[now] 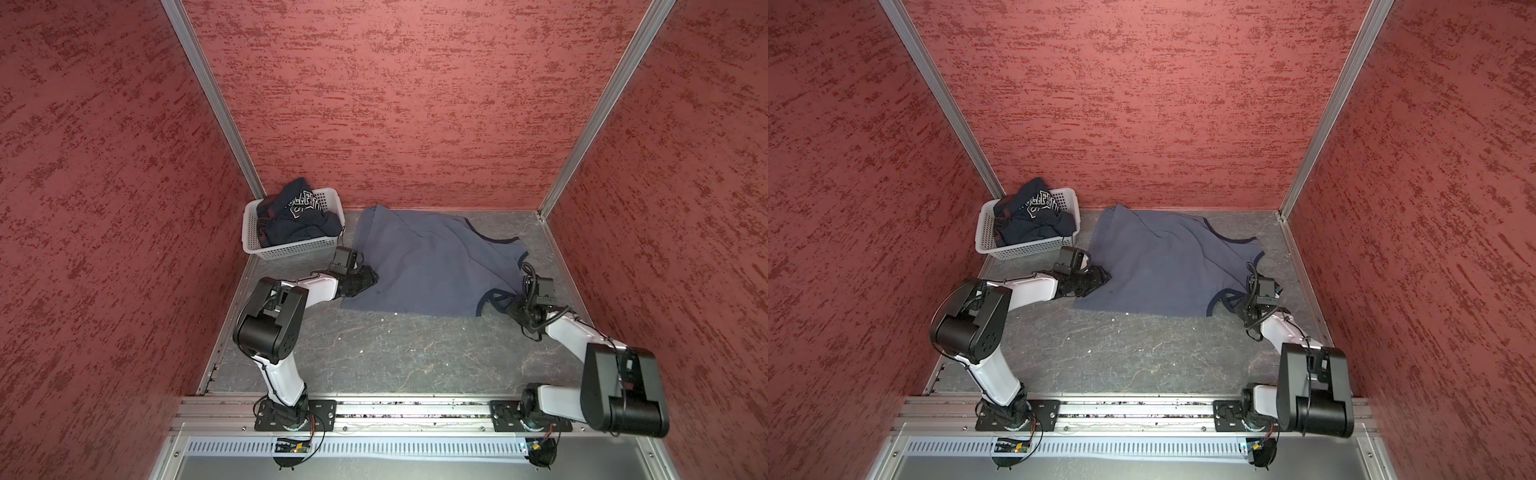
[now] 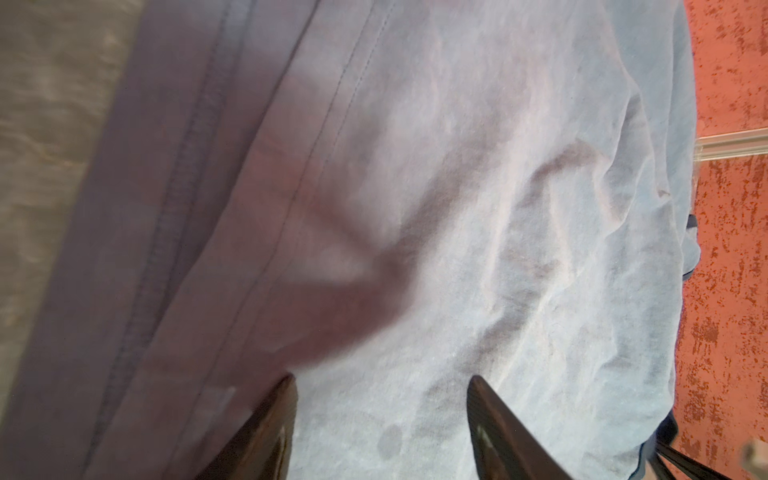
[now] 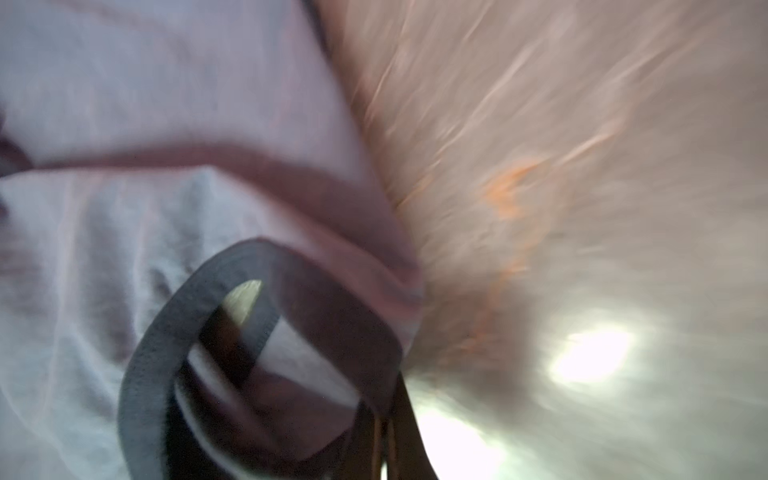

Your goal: Fold and stack the tank tops

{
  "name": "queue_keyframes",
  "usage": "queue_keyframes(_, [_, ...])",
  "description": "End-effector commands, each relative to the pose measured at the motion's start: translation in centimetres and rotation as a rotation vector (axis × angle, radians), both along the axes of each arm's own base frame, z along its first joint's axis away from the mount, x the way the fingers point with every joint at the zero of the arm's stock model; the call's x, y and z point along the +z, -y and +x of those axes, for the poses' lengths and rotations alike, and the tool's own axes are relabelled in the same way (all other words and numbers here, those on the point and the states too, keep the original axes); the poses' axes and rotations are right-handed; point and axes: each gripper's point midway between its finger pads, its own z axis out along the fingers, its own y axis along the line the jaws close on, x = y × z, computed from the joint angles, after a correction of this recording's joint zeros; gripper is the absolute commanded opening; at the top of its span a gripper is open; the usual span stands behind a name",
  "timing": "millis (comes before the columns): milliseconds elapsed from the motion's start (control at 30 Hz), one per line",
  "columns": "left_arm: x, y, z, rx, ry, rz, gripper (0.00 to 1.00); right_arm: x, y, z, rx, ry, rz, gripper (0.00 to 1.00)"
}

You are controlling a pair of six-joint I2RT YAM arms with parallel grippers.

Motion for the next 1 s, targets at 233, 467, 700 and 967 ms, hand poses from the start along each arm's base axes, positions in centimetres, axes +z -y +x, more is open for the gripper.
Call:
queue_keyframes(233, [-3.0, -4.3, -4.7, 0.144, -0.105, 0.058, 0.65, 9.5, 4.6, -0.4, -0.070, -0.029, -0.487, 0.00])
queue_keyframes(467, [-2.3, -5.1, -5.7, 0.148, -0.095, 0.083, 0.66, 4.3, 1.4, -2.8, -0.029, -0.067, -0.257, 0.47])
queue_keyframes(700, [-2.0, -5.6, -6.0, 0.147, -0.097, 0.088, 0.66, 10.5, 2.1, -3.7, -0.079, 0.090, -0.288, 0.83])
queue_keyframes(967, [-1.9, -5.7, -6.1, 0.138, -0.091, 0.092, 0.67, 8.6, -1.9, 1.1, 0.117, 0.107, -0.124, 0.80])
